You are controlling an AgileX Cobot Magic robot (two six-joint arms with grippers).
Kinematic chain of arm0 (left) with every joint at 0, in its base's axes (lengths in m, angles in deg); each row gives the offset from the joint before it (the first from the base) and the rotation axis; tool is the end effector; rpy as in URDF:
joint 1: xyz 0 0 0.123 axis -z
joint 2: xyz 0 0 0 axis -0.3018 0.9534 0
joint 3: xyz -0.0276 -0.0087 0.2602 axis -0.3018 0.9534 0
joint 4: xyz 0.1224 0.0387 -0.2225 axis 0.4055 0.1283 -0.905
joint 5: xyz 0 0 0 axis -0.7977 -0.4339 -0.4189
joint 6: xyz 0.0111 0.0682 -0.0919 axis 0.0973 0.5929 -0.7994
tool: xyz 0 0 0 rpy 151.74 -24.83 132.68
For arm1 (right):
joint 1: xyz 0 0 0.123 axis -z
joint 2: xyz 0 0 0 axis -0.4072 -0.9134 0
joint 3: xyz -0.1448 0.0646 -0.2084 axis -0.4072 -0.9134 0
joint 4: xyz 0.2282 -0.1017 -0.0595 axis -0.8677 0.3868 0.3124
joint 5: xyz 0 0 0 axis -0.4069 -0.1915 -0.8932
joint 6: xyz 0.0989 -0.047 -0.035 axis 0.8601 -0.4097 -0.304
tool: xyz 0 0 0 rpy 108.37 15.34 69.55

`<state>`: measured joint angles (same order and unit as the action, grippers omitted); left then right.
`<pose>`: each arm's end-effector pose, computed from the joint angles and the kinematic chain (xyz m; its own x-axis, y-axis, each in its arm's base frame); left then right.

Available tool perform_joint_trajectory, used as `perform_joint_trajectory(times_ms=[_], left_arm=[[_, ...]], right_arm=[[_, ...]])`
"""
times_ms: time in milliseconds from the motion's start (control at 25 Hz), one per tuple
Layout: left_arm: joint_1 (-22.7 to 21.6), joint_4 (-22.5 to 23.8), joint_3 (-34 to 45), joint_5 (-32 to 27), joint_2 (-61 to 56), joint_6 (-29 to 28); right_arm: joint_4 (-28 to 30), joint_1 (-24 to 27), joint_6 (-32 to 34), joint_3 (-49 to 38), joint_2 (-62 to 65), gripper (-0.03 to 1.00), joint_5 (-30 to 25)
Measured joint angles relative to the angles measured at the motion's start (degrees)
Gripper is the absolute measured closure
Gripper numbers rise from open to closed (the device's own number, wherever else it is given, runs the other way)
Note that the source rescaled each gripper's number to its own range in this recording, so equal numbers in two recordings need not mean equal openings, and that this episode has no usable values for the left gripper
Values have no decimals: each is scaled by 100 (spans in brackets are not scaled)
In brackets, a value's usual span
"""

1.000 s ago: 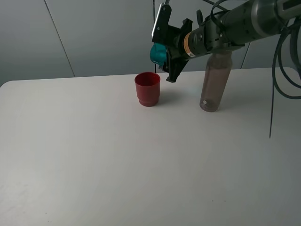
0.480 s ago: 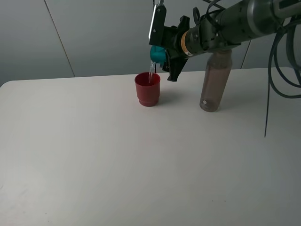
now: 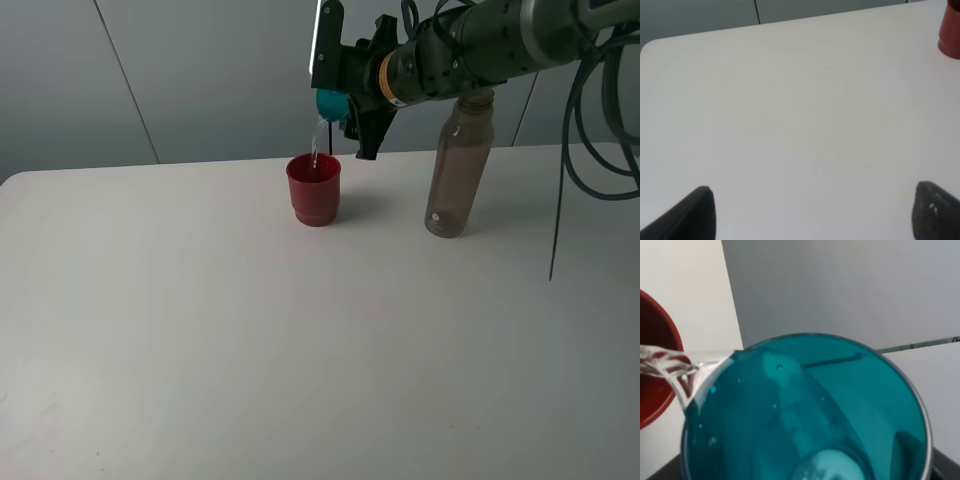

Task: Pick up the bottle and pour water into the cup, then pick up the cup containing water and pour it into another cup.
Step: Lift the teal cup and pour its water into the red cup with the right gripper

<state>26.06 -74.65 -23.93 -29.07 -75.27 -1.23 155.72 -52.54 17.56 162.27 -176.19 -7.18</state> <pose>0.0426 0.0032 0.2704 -0.4577 0.0658 -0.8866 0.0733 0.9967 0.0362 0.4175 0.2138 0.1621 0.1516 -0.9338 -0.3240 -0.6016 0.1729 -0.7799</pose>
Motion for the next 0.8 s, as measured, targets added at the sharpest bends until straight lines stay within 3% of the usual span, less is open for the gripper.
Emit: perform_joint_trajectory(times_ms=[440,800], left_arm=[[0,0,0,0,0,0],[0,0,0,0,0,0]], right_arm=[[649,0,-3,0,0,77,-171],[849,0,-3,0,0,77,-174]])
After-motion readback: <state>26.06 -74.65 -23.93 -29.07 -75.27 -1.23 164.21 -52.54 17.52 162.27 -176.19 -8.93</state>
